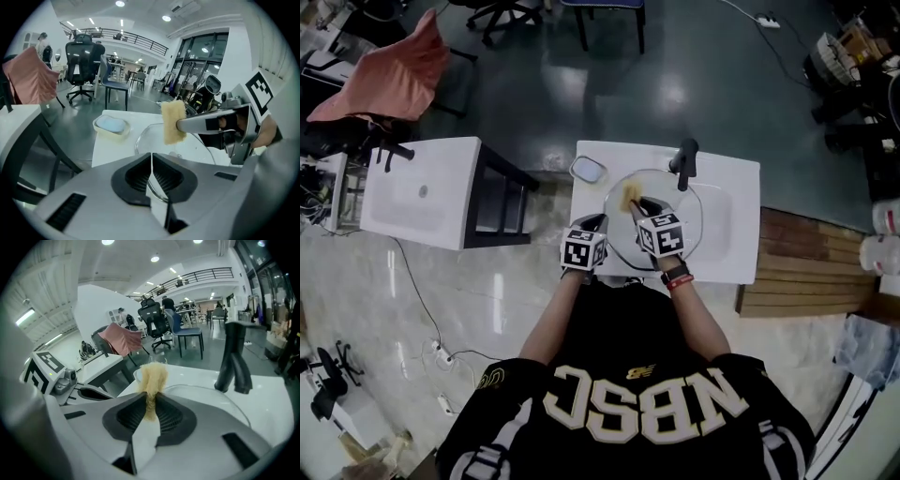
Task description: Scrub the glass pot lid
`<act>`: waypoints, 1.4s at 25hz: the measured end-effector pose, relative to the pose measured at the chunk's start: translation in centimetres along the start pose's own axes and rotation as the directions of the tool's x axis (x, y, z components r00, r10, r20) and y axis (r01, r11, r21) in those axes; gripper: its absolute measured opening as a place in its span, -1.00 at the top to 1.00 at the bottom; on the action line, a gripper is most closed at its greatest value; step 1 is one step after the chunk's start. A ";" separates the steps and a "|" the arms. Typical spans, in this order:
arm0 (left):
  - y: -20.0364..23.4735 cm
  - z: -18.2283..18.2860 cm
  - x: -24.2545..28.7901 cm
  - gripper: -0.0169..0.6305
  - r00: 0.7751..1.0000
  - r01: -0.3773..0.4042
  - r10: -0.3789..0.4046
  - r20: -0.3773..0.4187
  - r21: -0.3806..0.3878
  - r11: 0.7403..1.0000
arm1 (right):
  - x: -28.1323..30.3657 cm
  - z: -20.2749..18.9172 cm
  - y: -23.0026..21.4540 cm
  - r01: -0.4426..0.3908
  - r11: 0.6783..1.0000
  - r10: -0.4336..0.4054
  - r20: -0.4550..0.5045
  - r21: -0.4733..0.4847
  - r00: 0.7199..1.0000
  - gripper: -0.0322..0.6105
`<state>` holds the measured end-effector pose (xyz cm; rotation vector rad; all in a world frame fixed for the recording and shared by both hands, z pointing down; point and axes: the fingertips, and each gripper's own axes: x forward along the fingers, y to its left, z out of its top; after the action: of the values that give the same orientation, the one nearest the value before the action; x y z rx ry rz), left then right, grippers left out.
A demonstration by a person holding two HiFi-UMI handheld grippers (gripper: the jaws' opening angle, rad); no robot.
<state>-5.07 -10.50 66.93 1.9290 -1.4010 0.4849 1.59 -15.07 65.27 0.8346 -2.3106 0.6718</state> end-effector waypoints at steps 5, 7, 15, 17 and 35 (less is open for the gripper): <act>0.9 -1.7 1.1 0.88 0.997 0.040 -0.040 -0.062 -0.003 0.999 | 3.7 -1.5 1.0 -0.012 0.999 0.010 -0.045 -0.037 0.999 0.69; 0.9 -2.0 1.6 0.88 0.995 0.059 -0.059 -0.077 -0.005 0.998 | 5.0 -1.5 1.2 -0.012 0.998 0.008 -0.055 -0.067 0.998 0.69; 0.9 -4.1 3.1 0.88 0.981 0.079 -0.074 -0.180 0.021 0.997 | 8.3 -4.2 1.3 0.027 0.979 -0.062 -0.167 -0.203 0.984 0.69; 0.9 -4.1 3.2 0.88 0.976 0.079 -0.072 -0.207 0.028 0.996 | 8.5 -4.3 1.0 0.035 0.977 -0.068 -0.155 -0.211 0.986 0.69; 1.0 -4.5 3.3 0.89 0.958 0.038 0.025 -0.286 0.215 0.976 | 7.2 -2.0 -8.1 0.311 0.950 -0.310 0.012 -0.033 0.951 0.69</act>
<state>-4.42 -9.71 72.48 1.9382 -1.1925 0.9114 3.34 -22.13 73.52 1.1542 -2.1237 0.4886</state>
